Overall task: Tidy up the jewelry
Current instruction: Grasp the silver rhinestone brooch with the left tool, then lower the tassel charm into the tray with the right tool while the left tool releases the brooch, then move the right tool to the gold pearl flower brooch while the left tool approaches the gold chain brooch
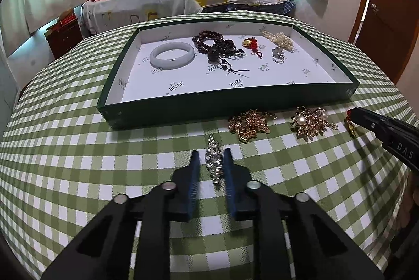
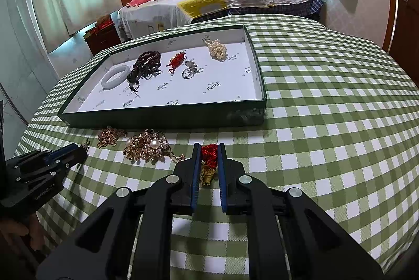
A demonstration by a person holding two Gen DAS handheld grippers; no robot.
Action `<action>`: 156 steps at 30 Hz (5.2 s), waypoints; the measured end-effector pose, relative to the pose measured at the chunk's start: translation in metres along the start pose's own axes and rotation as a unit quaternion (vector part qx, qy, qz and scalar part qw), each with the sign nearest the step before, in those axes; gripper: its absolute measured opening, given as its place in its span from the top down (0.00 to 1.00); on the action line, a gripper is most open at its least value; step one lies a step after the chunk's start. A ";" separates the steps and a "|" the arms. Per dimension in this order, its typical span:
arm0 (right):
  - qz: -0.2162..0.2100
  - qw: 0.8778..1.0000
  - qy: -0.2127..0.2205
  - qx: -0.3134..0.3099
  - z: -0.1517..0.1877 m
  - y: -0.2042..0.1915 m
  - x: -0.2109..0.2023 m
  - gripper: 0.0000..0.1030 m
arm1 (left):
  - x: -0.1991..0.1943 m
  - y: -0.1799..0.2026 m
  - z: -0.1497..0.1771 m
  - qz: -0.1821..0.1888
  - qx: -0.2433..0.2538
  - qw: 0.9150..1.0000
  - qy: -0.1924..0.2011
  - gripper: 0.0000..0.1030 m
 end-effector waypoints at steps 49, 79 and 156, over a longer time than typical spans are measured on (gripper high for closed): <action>-0.021 0.992 0.106 -0.061 -0.123 -0.041 -0.030 0.88 | -0.033 -0.019 -0.128 0.005 -0.034 0.991 0.133 0.87; -0.004 0.999 -0.017 -0.037 -0.082 -0.009 0.078 0.85 | 0.063 -0.031 -0.090 -0.014 -0.045 0.999 0.021 0.76; -0.027 0.997 -0.037 -0.068 -0.003 -0.056 0.031 0.59 | -0.014 -0.039 -0.025 -0.043 -0.057 0.997 0.038 0.31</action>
Point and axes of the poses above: each gripper's, at about its wrist camera, not at the fingertips, and x roughly the way its jaws point, y to its right, z to its underside, the point moved 8 cm from there along x, roughly the way its jaws point, and after that the axes turned 2 degrees about -z, right-handed, at the moved point
